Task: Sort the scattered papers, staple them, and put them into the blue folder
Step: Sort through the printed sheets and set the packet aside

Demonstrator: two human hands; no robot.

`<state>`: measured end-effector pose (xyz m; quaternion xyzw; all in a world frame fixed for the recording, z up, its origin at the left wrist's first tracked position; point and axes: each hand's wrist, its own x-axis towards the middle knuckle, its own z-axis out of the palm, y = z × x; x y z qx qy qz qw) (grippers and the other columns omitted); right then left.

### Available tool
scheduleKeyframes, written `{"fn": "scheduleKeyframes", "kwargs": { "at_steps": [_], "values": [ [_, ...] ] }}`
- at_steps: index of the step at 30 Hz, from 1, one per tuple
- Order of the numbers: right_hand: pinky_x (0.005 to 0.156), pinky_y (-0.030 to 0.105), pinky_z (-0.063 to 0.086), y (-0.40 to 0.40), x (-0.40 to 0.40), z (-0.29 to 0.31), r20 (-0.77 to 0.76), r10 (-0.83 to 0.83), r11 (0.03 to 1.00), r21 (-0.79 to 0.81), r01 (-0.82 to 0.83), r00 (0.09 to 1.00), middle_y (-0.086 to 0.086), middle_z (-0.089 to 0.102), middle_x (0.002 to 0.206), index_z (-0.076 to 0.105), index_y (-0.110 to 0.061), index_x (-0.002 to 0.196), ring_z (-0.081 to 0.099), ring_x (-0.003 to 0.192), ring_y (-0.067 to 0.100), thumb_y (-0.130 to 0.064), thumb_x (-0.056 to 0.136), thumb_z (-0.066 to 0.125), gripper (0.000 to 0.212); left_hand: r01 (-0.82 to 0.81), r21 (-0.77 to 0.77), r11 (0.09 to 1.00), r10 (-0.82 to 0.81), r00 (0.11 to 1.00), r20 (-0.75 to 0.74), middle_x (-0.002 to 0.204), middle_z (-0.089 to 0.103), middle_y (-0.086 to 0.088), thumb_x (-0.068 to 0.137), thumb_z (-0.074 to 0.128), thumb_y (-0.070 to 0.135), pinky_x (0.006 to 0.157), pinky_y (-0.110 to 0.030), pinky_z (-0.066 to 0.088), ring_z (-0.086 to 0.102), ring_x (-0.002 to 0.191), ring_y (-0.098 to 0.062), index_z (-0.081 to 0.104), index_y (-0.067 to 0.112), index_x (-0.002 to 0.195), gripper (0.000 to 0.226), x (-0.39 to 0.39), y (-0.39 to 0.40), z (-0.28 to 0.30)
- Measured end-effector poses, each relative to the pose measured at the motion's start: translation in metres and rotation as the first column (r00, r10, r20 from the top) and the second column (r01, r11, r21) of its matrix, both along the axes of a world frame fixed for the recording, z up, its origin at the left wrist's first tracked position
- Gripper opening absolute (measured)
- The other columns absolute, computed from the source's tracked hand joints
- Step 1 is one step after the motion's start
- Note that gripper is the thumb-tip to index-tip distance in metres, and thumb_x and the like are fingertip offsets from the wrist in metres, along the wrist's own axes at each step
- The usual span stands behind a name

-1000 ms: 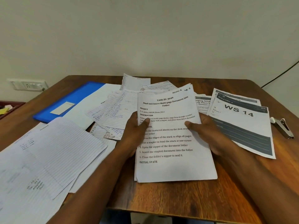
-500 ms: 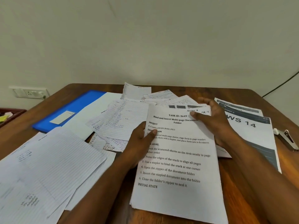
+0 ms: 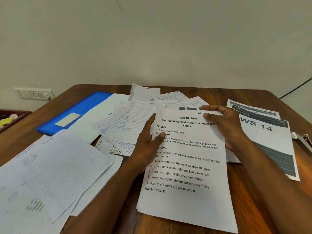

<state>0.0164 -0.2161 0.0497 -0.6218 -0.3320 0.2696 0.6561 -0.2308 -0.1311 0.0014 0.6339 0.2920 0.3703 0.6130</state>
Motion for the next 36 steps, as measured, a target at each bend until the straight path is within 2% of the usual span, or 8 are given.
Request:
{"fn": "scheduleKeyframes", "kwargs": {
  "at_steps": [10,18,22,25,27,29,33,36],
  "values": [
    [0.090,0.048,0.063,0.001,0.002,-0.002,0.009,-0.028,1.000,-0.008,0.028,1.000,0.008,0.073,0.124,0.084,-0.020,0.094,0.077,0.097,0.029,0.000,0.086,0.077,0.023,-0.003,0.002,1.000,0.003,1.000,-0.026,0.145,0.065,0.005,0.105,0.062,0.018,0.094,-0.042,0.063,0.074,0.116,-0.018,0.034,0.048,0.155,0.064,0.001,0.003,0.000],
    [0.085,0.039,0.062,-0.001,-0.006,-0.001,-0.181,0.043,0.998,0.051,-0.035,0.982,0.008,0.077,0.117,0.064,-0.013,0.132,0.076,0.101,0.028,0.003,0.092,0.069,0.043,-0.148,0.038,0.988,0.149,0.988,-0.031,0.152,0.058,0.008,0.102,0.068,0.028,0.108,-0.051,0.055,0.066,0.128,-0.018,0.033,0.042,0.162,0.071,0.003,0.006,-0.003],
    [0.097,0.045,0.056,0.002,-0.019,-0.008,-0.195,0.130,0.990,-0.028,-0.138,0.972,0.007,0.077,0.118,0.066,-0.012,0.126,0.074,0.109,0.028,0.001,0.098,0.062,0.031,-0.233,0.063,0.970,0.233,0.972,0.013,0.153,0.058,0.007,0.105,0.064,0.023,0.107,-0.046,0.057,0.065,0.130,-0.017,0.033,0.034,0.164,0.068,0.004,0.006,0.000],
    [0.081,0.034,0.058,0.000,-0.027,-0.005,-0.109,0.140,0.980,-0.125,-0.153,0.984,-0.001,0.079,0.108,0.070,-0.021,0.113,0.075,0.093,0.018,-0.006,0.099,0.064,0.021,-0.253,0.027,0.967,0.253,0.968,-0.002,0.148,0.062,0.005,0.105,0.065,0.025,0.104,-0.047,0.058,0.068,0.126,-0.019,0.036,0.034,0.162,0.065,0.004,0.006,0.001],
    [0.071,0.029,0.056,-0.001,-0.028,-0.005,-0.096,0.136,0.979,-0.142,-0.149,0.986,-0.003,0.077,0.107,0.068,-0.020,0.119,0.074,0.090,0.016,-0.007,0.100,0.064,0.024,-0.254,-0.007,0.967,0.254,0.967,-0.006,0.143,0.066,0.004,0.103,0.067,0.026,0.103,-0.046,0.059,0.070,0.122,-0.019,0.038,0.031,0.160,0.064,0.005,0.007,-0.001],
    [0.068,0.029,0.056,-0.001,-0.027,-0.004,-0.088,0.121,0.979,-0.154,-0.133,0.989,-0.001,0.077,0.109,0.067,-0.017,0.124,0.074,0.092,0.018,-0.007,0.100,0.064,0.027,-0.233,-0.052,0.971,0.234,0.972,0.000,0.132,0.072,0.005,0.102,0.069,0.022,0.098,-0.042,0.061,0.075,0.113,-0.016,0.042,0.026,0.155,0.059,0.005,0.008,0.001],
    [0.070,0.031,0.061,-0.003,-0.022,-0.001,-0.099,0.114,0.981,-0.147,-0.128,0.988,0.003,0.077,0.111,0.068,-0.018,0.119,0.076,0.088,0.017,-0.004,0.101,0.062,0.024,-0.161,-0.133,0.978,0.151,0.985,-0.080,0.126,0.076,0.004,0.094,0.080,0.024,0.099,-0.051,0.060,0.077,0.107,-0.018,0.044,0.024,0.153,0.069,0.003,0.008,0.002],
    [0.060,0.029,0.062,-0.004,-0.016,0.003,-0.159,0.079,0.989,-0.112,-0.098,0.984,0.003,0.077,0.109,0.067,-0.015,0.123,0.077,0.082,0.015,-0.002,0.100,0.061,0.027,-0.042,-0.178,0.983,0.030,0.997,-0.067,0.120,0.078,-0.005,0.095,0.076,0.012,0.095,-0.054,0.061,0.077,0.108,-0.030,0.059,0.016,0.137,0.045,0.001,0.005,0.004]
  ]
}}
